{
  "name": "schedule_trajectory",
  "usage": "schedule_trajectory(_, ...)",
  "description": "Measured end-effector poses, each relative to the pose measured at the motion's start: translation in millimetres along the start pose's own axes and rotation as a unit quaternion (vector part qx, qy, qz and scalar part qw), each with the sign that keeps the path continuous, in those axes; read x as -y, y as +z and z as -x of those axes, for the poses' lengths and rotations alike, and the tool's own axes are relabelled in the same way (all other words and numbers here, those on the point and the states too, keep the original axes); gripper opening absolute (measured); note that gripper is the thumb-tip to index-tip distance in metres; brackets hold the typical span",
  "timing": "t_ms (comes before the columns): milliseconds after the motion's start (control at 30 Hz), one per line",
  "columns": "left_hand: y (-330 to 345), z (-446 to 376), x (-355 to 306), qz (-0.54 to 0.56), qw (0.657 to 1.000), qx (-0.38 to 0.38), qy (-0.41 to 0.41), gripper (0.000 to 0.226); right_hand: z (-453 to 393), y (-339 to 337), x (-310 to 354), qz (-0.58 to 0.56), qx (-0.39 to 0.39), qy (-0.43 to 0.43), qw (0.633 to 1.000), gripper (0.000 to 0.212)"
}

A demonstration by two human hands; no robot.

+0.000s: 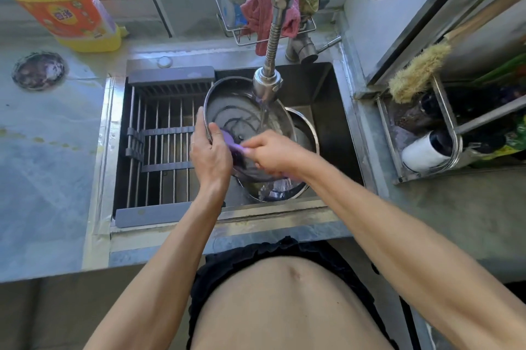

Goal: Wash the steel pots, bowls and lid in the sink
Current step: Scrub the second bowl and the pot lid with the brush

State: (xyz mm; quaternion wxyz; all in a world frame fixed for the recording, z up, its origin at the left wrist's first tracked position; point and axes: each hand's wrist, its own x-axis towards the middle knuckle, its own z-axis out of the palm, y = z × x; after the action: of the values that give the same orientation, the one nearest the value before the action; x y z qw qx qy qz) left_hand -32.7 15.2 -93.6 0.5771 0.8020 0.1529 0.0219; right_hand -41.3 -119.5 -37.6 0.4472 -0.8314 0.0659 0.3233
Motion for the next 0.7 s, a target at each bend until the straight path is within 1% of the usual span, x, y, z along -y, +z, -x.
schedule_trajectory(67, -2, 6, 2, 0.034, 0.999, 0.007, -0.018, 0.05, -16, 4, 5, 0.007, -0.076, -0.044, 0.996, 0.024)
schedule_trajectory(100, -5, 9, 2, 0.05, 0.999, 0.003, -0.021, 0.051, -25, 3, 3, 0.026, -0.102, -0.046, 0.993, 0.024)
schedule_trajectory(167, -12, 12, 0, 0.067, 0.998, -0.011, -0.02, 0.05, -39, -5, -5, 0.09, -0.142, -0.018, 0.986, 0.02)
schedule_trajectory(233, -20, 9, 0, 0.079, 0.996, -0.024, -0.021, 0.046, -46, -17, -15, 0.167, -0.153, 0.047, 0.973, 0.02)
schedule_trajectory(267, -23, 6, 1, 0.082, 0.996, -0.032, -0.024, 0.046, -46, -22, -19, 0.213, -0.133, 0.083, 0.964, 0.024)
schedule_trajectory(300, -25, 1, 3, 0.085, 0.995, -0.041, -0.026, 0.045, -42, -24, -20, 0.257, -0.098, 0.105, 0.956, 0.026)
schedule_trajectory(333, -26, -3, 4, 0.088, 0.995, -0.049, -0.029, 0.045, -36, -23, -19, 0.287, -0.061, 0.106, 0.95, 0.024)
schedule_trajectory(367, -26, -6, 6, 0.089, 0.994, -0.055, -0.033, 0.044, -28, -19, -18, 0.295, -0.028, 0.09, 0.951, 0.019)
schedule_trajectory(400, -23, -8, 6, 0.088, 0.994, -0.056, -0.034, 0.043, -20, -14, -15, 0.282, -0.002, 0.066, 0.957, 0.019)
schedule_trajectory(467, -15, -8, 6, 0.079, 0.995, -0.047, -0.029, 0.042, -9, -1, -5, 0.195, 0.024, 0.009, 0.981, 0.023)
schedule_trajectory(500, -10, -5, 5, 0.073, 0.996, -0.037, -0.025, 0.043, -7, 5, -1, 0.147, 0.01, -0.019, 0.989, 0.023)
schedule_trajectory(567, -2, 4, 3, 0.061, 0.998, -0.016, -0.011, 0.045, -17, 8, 4, 0.092, -0.056, -0.06, 0.992, 0.022)
schedule_trajectory(633, 2, 13, 1, 0.061, 0.998, -0.002, 0.018, 0.048, -34, -1, -1, 0.109, -0.141, -0.056, 0.983, 0.025)
schedule_trajectory(700, 0, 16, -2, 0.073, 0.997, -0.007, 0.031, 0.05, -41, -19, -14, 0.166, -0.191, -0.007, 0.967, 0.038)
